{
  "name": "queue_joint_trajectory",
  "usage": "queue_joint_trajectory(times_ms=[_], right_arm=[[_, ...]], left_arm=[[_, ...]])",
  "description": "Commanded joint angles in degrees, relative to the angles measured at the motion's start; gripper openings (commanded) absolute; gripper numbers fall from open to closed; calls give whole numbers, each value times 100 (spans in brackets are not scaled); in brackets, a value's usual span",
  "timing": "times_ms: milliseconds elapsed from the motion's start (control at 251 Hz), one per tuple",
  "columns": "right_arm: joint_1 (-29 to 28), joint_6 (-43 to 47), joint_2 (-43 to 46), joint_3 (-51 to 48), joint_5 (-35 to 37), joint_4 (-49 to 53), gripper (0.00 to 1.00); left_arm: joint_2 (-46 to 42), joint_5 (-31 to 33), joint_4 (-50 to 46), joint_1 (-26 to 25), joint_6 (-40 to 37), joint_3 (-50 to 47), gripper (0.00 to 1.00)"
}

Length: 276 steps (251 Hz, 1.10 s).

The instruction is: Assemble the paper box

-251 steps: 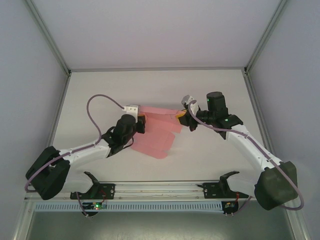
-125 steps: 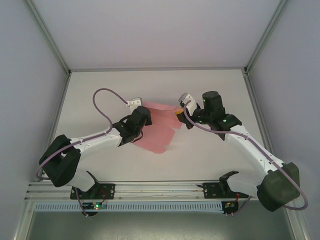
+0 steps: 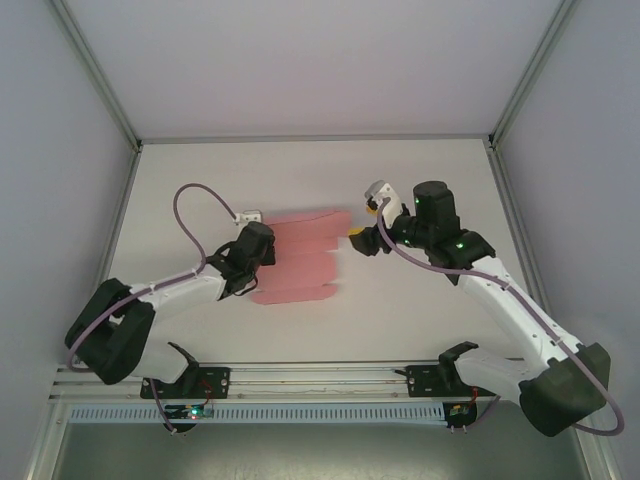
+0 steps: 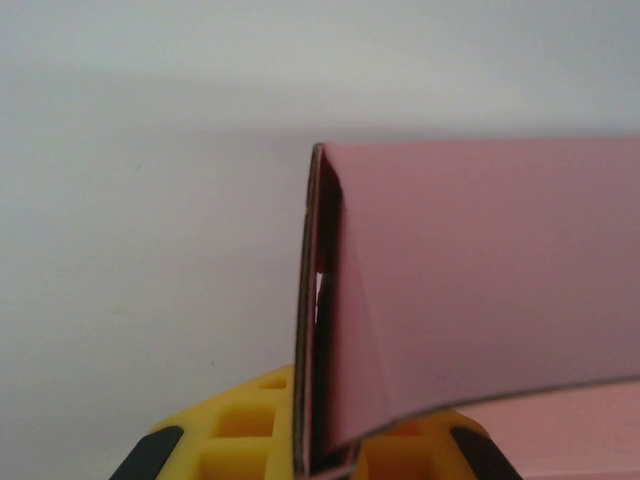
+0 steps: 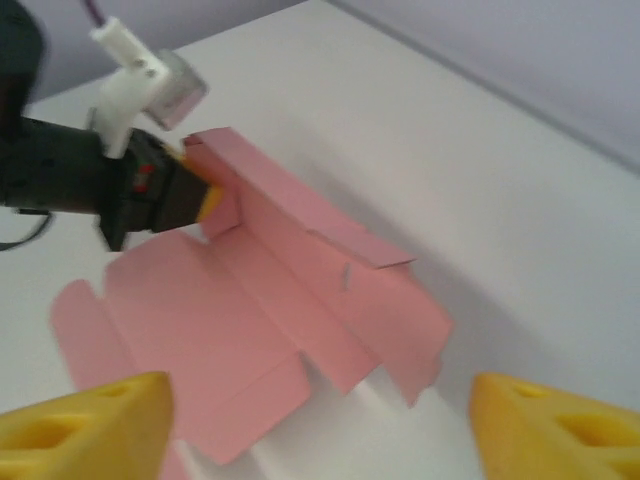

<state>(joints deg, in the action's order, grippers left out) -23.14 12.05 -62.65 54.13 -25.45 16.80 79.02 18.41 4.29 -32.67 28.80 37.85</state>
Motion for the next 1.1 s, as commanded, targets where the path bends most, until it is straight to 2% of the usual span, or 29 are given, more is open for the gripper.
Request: queue_joint_trajectory(times_ms=[0,88,239,439,603,738,854,1034,1097], right_arm=[[20,-116,16,376,1244,114,90],[137,-131,-278,801,1583,414,96],[239,62,-949,1550,1749,853,97],[41,389,-1546,2137,806,1621,93],[-401,834,-1634,2055,867,1954,93],[-547,902,-1704,2022,946,1957,93],[-647,1006,-1854,2009,702,1941,93],[-774,858,-2111,2271,1706,2131,94],[-645,838,-2004,2254,1704,2178,94]], left_arm=[[-500,-542,788,-46,-676,-58,0],[-739,-824,901,-46,-867,-206,0],[-1035,-1305,909,-46,-1131,-338,0],[-1039,-1017,742,-51,-1073,-304,0],[-1021,-838,729,-47,-1048,-313,0],[-912,-658,544,-41,-946,-183,0],[-777,-638,473,-52,-821,-95,0],[-617,-948,515,-47,-918,-50,0],[-624,-1177,698,-46,-1110,-159,0]])
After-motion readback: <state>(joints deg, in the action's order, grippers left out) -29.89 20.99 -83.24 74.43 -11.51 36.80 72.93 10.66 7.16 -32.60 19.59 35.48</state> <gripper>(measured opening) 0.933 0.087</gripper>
